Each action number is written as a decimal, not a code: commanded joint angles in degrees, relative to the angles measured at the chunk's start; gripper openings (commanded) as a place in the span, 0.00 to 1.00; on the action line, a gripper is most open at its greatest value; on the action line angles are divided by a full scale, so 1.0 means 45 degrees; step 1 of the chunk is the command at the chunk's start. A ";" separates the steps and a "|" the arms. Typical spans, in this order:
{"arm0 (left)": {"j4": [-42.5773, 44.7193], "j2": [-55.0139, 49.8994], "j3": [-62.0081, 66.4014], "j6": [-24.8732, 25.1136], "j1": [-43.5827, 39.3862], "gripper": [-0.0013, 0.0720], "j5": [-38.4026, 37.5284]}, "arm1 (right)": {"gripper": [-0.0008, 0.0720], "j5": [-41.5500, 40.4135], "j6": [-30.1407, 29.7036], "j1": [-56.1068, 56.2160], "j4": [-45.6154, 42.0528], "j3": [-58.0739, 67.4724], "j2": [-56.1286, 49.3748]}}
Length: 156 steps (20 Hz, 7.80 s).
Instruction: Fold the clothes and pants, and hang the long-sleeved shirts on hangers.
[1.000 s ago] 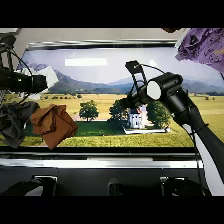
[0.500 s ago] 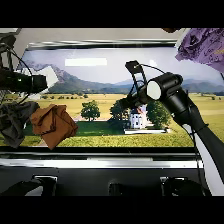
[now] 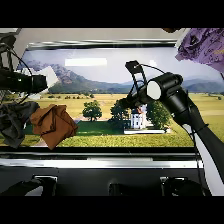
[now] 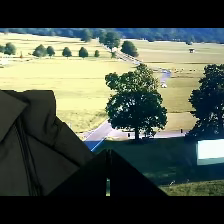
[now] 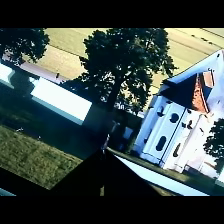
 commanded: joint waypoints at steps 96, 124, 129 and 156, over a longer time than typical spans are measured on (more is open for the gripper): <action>-0.9782 -0.5576 -0.5163 0.2997 -0.1603 0.86 0.6868 | 0.05 -0.2142 -0.3011 -0.6198 1.0224 -0.2064 -0.5343; -0.4590 -0.4274 -0.2365 0.1326 -0.1559 0.04 0.5746 | 0.04 -0.2234 -0.1010 -0.6212 0.4833 -0.0316 -0.1690; -0.0447 -0.0602 0.0534 -0.0821 -0.0359 0.04 0.5396 | 0.05 -0.2302 0.0126 -0.6207 -0.0146 0.2535 0.1797; 0.2375 -0.3259 -0.1700 -0.2492 -0.0189 0.04 0.5353 | 0.05 -0.3453 0.3468 -0.6159 0.4459 0.3327 -0.5673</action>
